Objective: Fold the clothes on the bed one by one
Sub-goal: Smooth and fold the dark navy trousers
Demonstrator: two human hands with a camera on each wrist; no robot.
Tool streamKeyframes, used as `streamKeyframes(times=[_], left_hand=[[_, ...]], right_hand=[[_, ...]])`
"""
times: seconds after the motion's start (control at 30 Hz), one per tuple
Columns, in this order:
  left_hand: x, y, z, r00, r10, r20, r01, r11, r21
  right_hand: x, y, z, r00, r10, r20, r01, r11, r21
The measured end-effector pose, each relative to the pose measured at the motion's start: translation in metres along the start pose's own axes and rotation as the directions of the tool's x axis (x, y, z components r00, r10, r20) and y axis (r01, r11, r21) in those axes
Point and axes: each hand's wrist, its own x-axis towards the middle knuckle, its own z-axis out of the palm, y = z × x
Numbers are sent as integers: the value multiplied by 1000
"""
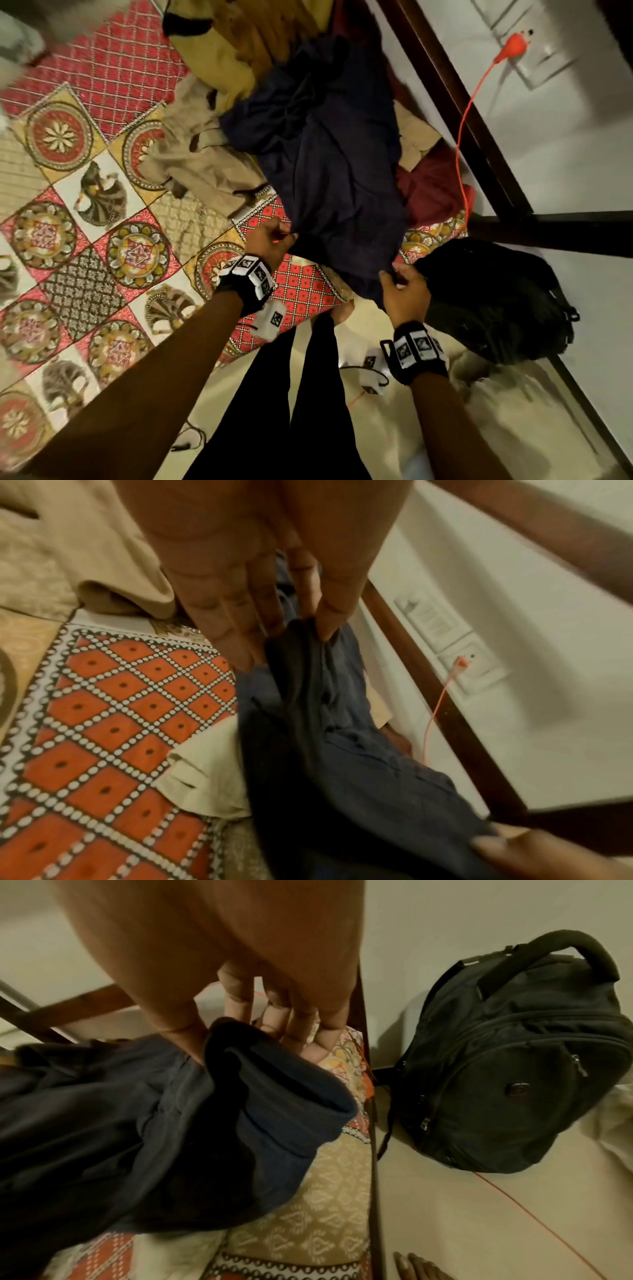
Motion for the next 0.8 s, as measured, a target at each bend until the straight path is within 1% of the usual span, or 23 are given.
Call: streamKeyframes(times=[0.07, 0.13, 0.17, 0.2, 0.23, 0.27, 0.33, 0.37, 0.43, 0.47, 0.5, 0.53, 0.57, 0.6, 0.63, 0.7, 0.8], left_hand=[[-23, 0, -11, 999, -50, -19, 44, 971, -234], [-49, 5, -29, 985, -160, -59, 119, 892, -436], [-65, 10, -43, 974, -215, -77, 142, 833, -535], [-77, 13, -55, 961, -264, -85, 151, 754, -639], [-90, 18, -71, 949, -302, -90, 150, 683, -715], [-106, 21, -87, 940, -321, -115, 122, 630, -767], [-135, 31, -120, 942, -295, -161, 49, 594, -803], [-147, 34, -136, 953, -253, -168, 13, 586, -810], [-174, 41, -166, 981, -137, -138, -43, 538, -842], [-187, 43, -179, 989, -84, -120, -61, 508, -859], [-201, 42, -192, 991, -44, -126, -87, 499, -862], [-213, 40, -203, 988, -12, -154, -124, 534, -837], [-228, 38, -214, 978, 11, -207, -173, 595, -785], [-239, 36, -221, 965, 48, -257, -223, 667, -711], [-250, 32, -229, 948, 86, -306, -272, 719, -640], [-275, 26, -250, 913, 130, -387, -333, 785, -522], [-309, 13, -282, 844, 154, -513, -360, 873, -329]], right_hand=[[-20, -13, -1, 993, -109, -37, 110, 994, 21], [-43, -33, 0, 979, -199, -36, 200, 979, 30], [-55, -46, -2, 973, -231, -25, 232, 972, 49], [-66, -60, -4, 966, -260, -14, 260, 962, 78], [-77, -75, -8, 958, -286, 5, 284, 953, 107], [-91, -91, -13, 947, -320, 26, 314, 941, 128], [-114, -125, -24, 909, -413, 52, 400, 902, 162], [-123, -142, -30, 883, -464, 72, 446, 876, 184], [-140, -175, -39, 825, -549, 131, 513, 826, 234], [-147, -188, -41, 792, -587, 171, 539, 802, 259], [-155, -201, -42, 747, -627, 222, 571, 776, 269], [-162, -212, -43, 703, -657, 271, 599, 753, 273], [-171, -226, -43, 656, -684, 321, 626, 729, 276], [-177, -238, -43, 615, -706, 351, 647, 706, 287], [-186, -252, -42, 570, -732, 373, 671, 677, 302], [-208, -281, -35, 472, -772, 425, 726, 614, 309], [-243, -319, -24, 309, -773, 555, 817, 514, 262]])
